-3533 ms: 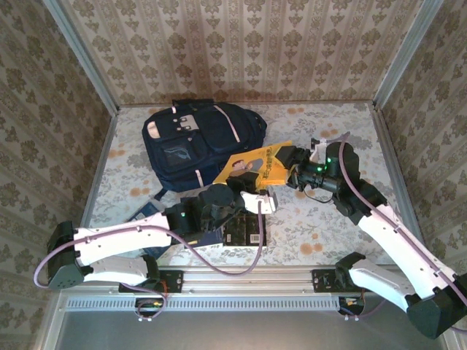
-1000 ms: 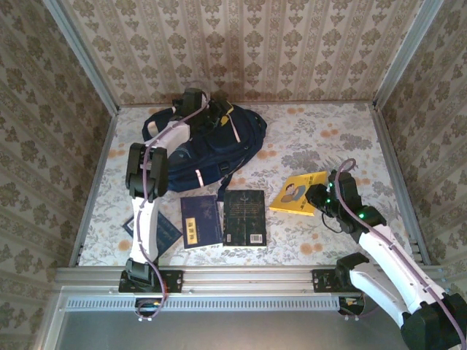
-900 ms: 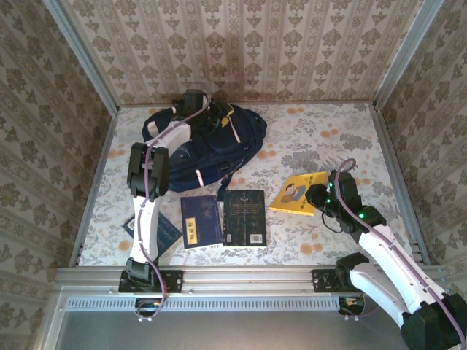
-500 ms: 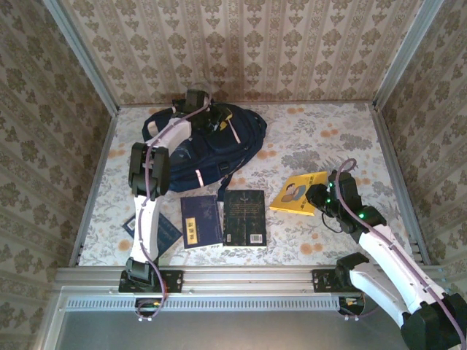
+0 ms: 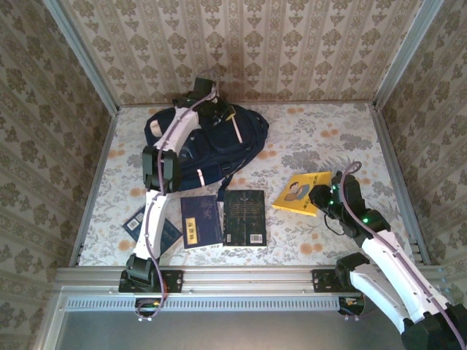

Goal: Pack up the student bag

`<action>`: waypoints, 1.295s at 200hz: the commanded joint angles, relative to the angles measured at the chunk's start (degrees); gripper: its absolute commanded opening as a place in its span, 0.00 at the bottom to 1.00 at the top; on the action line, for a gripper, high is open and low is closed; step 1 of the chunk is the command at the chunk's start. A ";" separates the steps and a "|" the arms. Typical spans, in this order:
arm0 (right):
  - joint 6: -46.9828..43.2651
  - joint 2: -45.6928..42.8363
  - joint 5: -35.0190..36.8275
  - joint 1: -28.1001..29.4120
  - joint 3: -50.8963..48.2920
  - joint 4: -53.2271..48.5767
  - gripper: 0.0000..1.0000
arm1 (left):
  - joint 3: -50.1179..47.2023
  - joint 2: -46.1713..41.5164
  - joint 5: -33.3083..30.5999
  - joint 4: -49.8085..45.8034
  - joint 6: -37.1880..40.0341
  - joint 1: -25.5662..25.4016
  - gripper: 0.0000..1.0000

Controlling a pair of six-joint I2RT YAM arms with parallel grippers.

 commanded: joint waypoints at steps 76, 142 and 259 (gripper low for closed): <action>2.03 -3.32 4.94 0.47 2.12 -1.54 0.00 | 8.08 -15.02 7.45 -6.15 11.40 -7.86 0.00; -3.26 -3.85 3.62 0.83 9.64 -3.62 0.00 | -1.31 -30.16 11.52 -8.41 15.02 -5.56 0.00; -15.63 -1.33 -15.08 0.80 25.97 -4.63 0.00 | -12.67 -31.99 28.14 3.17 11.33 0.07 0.00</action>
